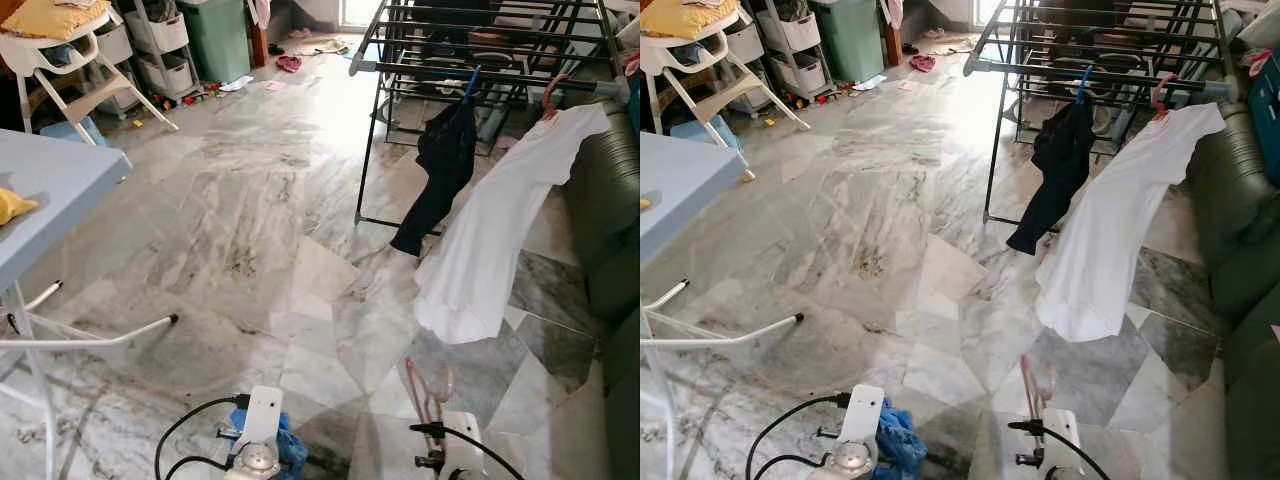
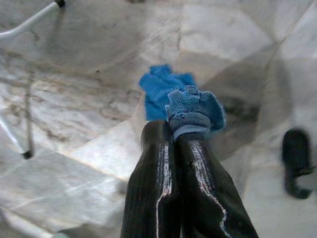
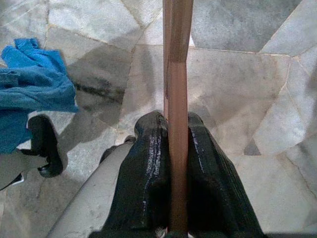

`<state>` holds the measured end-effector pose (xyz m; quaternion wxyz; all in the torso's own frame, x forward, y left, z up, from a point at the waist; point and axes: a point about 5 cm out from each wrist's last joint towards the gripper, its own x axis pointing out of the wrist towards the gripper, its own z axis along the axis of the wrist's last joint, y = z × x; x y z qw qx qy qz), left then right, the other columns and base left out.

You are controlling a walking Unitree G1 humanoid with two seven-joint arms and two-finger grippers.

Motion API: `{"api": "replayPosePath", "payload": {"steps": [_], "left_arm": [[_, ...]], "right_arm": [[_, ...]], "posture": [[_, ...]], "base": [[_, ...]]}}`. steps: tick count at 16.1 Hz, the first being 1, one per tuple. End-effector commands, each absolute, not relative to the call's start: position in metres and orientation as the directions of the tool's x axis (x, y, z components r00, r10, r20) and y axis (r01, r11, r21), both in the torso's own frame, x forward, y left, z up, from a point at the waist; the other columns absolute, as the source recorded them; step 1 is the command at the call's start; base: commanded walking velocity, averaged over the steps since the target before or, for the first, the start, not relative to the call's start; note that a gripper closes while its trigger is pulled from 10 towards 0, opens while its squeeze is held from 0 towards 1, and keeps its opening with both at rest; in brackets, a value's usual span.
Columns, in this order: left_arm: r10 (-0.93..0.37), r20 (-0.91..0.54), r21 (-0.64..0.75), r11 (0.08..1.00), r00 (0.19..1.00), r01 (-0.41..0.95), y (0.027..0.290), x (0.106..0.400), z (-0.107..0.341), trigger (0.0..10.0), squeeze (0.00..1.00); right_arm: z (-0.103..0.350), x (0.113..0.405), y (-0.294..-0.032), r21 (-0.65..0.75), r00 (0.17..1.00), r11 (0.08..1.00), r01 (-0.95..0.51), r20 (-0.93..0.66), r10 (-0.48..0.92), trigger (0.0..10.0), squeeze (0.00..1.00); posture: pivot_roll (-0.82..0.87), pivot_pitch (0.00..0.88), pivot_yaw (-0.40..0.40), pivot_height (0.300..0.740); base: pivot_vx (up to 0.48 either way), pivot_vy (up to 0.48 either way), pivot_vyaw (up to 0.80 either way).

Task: Hang hanger

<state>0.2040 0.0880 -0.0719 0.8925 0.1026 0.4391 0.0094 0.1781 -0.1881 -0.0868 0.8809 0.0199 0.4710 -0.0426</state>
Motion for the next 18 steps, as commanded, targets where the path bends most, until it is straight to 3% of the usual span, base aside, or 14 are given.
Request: {"api": "replayPosePath", "payload": {"steps": [1,2,3,8,18], "left_arm": [[0.067,-0.765,0.126,0.991,0.641,0.046,0.101,0.22,-0.065,10.0,0.0],[0.155,-0.722,0.177,0.984,0.674,-0.037,0.191,0.248,-0.046,10.0,0.0],[0.179,-0.669,0.174,0.981,0.722,-0.083,0.211,0.273,-0.024,10.0,0.0],[0.153,-0.553,0.193,0.98,0.819,-0.052,0.198,0.312,0.011,10.0,0.0],[0.097,-0.779,0.173,0.983,0.619,0.063,0.187,0.225,-0.063,10.0,0.0]], "right_arm": [[-0.078,0.195,-0.191,0.02,0.596,0.989,0.147,-0.8,-0.072,10.0,0.0],[-0.073,0.205,-0.192,0.024,0.617,0.988,0.152,-0.783,-0.075,10.0,0.0],[-0.06,0.226,-0.192,0.041,0.66,0.987,0.155,-0.748,-0.073,10.0,0.0],[-0.034,0.266,-0.175,0.091,0.745,0.988,0.126,-0.666,-0.034,10.0,0.0],[-0.075,0.205,-0.175,0.032,0.606,0.997,0.068,-0.795,-0.016,10.0,0.0]], "posture": [[-0.12,0.087,0.043,0.74],[-0.12,0.087,0.043,0.74],[-0.12,0.082,0.043,0.74],[-0.13,0.071,0.05,0.74],[-0.12,0.074,0.033,0.74]], "base": [[0.0,0.0,0.0],[0.0,0.0,0.0],[0.0,0.0,0.0],[0.0,0.0,0.0],[0.0,0.0,0.0]]}}
